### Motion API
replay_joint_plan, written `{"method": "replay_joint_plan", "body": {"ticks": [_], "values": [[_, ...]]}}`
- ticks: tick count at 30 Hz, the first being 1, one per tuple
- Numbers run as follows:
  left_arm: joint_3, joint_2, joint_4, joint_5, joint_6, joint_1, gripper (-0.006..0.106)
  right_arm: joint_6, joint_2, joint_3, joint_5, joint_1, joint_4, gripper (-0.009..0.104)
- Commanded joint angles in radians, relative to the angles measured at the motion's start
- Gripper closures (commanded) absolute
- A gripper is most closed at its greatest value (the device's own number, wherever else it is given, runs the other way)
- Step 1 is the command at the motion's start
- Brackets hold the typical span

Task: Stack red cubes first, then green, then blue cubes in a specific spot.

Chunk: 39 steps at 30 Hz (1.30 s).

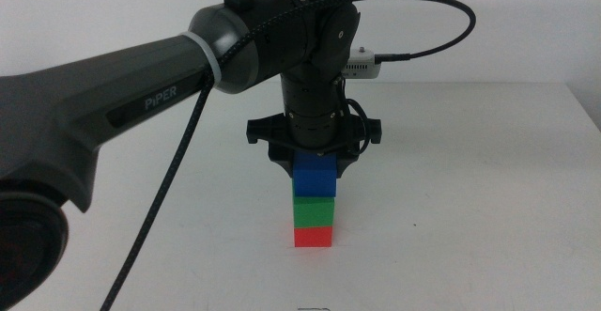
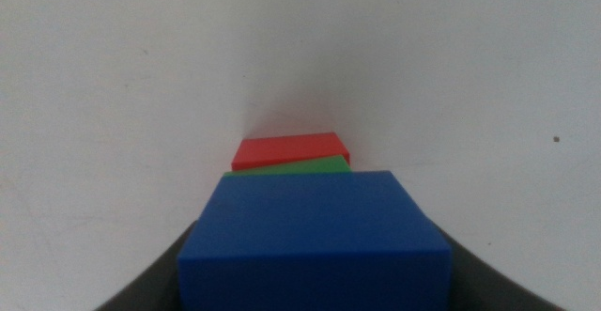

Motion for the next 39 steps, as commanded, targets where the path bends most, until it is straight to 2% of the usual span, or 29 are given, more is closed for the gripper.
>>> {"method": "replay_joint_plan", "body": {"ticks": [1,3,4,9,12,21,25,29,39], "values": [[-0.023,-0.056,-0.014,0.064,-0.015,-0.002,0.063,-0.008,0.005,-0.022,-0.071,-0.008,-0.006,0.022],[-0.023,-0.056,-0.014,0.065,-0.015,-0.002,0.06,-0.007,0.005,-0.022,-0.071,-0.008,-0.006,0.022],[-0.023,-0.056,-0.011,0.066,-0.008,-0.002,0.036,-0.006,0.005,-0.022,-0.071,-0.008,-0.006,0.022],[-0.023,-0.056,0.014,0.075,-0.007,-0.002,0.015,-0.006,0.005,-0.022,-0.071,-0.008,-0.006,0.022],[-0.023,-0.06,0.014,0.082,-0.006,-0.002,0.008,-0.006,0.005,-0.022,-0.071,-0.008,-0.006,0.022],[-0.023,-0.134,0.014,0.082,0.045,-0.002,0.008,-0.006,0.005,-0.022,-0.071,-0.008,-0.006,0.022],[-0.023,-0.236,0.014,0.082,0.151,-0.002,0.008,-0.006,0.005,-0.022,-0.071,-0.008,-0.006,0.022],[-0.023,-0.359,0.018,0.082,0.157,-0.002,0.008,-0.006,0.005,-0.022,-0.071,-0.008,-0.006,0.022],[0.016,-0.641,0.274,0.082,0.211,0.012,0.008,-0.006,0.005,-0.022,-0.071,-0.008,-0.006,0.022]]}}
